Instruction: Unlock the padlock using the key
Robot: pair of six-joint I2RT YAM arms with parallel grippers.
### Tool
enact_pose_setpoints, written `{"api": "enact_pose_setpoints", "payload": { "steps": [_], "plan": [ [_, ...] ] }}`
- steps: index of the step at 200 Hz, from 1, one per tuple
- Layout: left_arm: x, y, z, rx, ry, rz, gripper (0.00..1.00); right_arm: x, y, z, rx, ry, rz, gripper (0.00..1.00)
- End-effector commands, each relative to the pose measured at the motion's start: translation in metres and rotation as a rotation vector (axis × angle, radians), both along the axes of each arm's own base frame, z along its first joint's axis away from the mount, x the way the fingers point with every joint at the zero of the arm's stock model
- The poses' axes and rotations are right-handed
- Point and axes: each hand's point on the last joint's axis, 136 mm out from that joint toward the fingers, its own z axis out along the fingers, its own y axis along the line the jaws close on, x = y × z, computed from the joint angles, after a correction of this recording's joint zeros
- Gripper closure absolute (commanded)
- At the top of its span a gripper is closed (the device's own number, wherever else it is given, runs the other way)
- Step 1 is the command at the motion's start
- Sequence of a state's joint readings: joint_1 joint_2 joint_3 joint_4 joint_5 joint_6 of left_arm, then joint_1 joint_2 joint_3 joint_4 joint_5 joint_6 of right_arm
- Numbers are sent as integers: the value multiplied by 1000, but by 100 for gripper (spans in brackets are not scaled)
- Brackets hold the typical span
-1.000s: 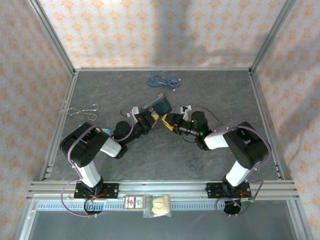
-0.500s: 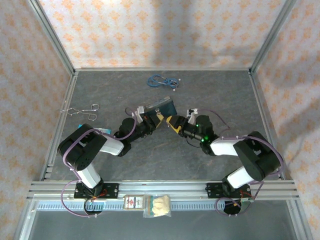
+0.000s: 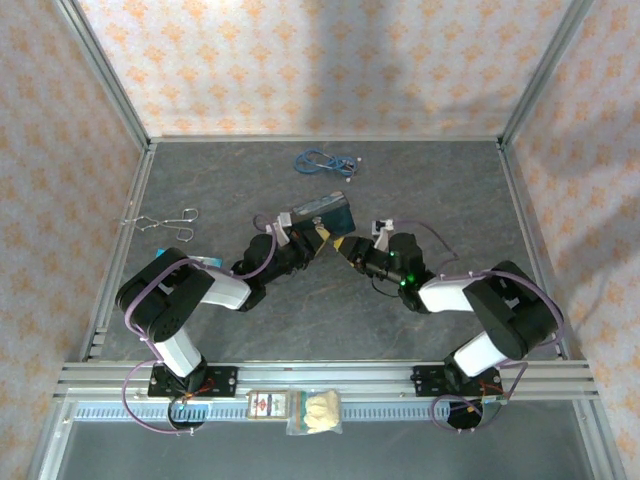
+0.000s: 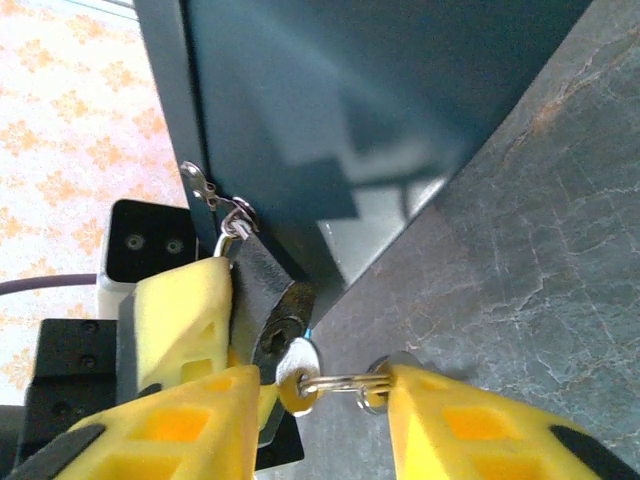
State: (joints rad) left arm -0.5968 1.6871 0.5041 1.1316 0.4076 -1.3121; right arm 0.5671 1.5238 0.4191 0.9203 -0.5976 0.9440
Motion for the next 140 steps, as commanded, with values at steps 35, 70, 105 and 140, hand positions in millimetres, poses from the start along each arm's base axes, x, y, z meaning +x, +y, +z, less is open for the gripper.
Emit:
{"api": "enact_pose_setpoints", "payload": {
  "steps": [35, 70, 105, 140],
  "plan": [
    [-11, -7, 13, -60, -13, -30, 100, 16, 7, 25, 34, -95, -16, 65],
    [-14, -3, 9, -47, -6, -18, 100, 17, 1, 31, 66, -103, -27, 50],
    [-13, -2, 8, -50, -6, -15, 100, 12, 5, 37, 112, -98, 2, 58],
    [-13, -3, 9, -51, -7, -15, 100, 8, 10, 34, 131, -82, 21, 69]
  ]
}}
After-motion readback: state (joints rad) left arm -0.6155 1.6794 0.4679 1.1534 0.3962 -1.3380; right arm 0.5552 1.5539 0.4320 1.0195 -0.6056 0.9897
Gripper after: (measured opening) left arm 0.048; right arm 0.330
